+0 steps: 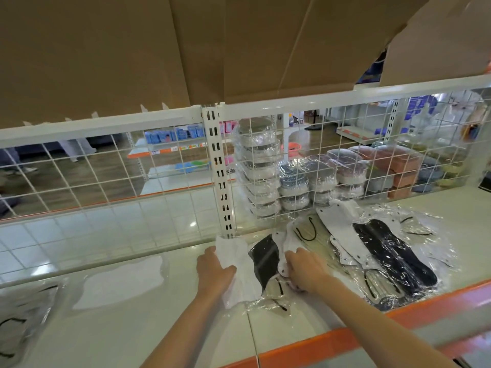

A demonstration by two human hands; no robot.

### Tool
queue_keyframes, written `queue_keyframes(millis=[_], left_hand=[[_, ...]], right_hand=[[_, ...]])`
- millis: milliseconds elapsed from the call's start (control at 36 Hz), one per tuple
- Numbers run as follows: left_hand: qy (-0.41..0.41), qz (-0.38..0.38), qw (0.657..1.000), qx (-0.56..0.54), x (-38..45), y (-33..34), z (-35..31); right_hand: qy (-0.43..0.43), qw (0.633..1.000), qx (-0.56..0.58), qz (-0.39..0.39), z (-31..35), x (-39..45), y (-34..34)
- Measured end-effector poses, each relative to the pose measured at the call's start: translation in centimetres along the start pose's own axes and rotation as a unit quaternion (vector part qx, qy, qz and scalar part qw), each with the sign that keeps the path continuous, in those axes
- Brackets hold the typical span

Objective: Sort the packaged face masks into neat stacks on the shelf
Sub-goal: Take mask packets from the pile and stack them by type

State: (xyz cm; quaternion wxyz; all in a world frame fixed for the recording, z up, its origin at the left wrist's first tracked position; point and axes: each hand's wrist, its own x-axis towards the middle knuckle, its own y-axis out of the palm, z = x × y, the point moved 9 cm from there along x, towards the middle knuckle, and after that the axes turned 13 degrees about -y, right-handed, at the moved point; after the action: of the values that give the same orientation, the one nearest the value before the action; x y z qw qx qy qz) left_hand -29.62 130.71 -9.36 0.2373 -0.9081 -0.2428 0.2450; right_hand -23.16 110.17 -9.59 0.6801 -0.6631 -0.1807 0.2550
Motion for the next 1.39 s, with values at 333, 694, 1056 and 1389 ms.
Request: queue_keyframes(millis=[333, 694, 1056, 1389], left_hand=[[0.040, 0.058, 0.996, -0.053, -1.3, 2.4, -0.8], [-0.185, 0.327, 0.813, -0.445, -4.9, 5.8, -0.8], [-0.119, 0.142, 0.919, -0.347, -3.1, 0.1, 0.9], [-0.141, 0.142, 0.929, -0.313, -3.6, 0.1, 1.7]], right_hand=[[-0.051, 0.997, -0.034, -0.056, 3.0, -0.7, -1.0], [0.048, 0.507, 0.846, -0.159, 2.3, -2.1, -2.3], [0.047, 0.997, 0.050, -0.027, -1.0, -1.9, 1.8], [0.041, 0.963, 0.217, -0.151, 0.0, -1.8, -2.7]])
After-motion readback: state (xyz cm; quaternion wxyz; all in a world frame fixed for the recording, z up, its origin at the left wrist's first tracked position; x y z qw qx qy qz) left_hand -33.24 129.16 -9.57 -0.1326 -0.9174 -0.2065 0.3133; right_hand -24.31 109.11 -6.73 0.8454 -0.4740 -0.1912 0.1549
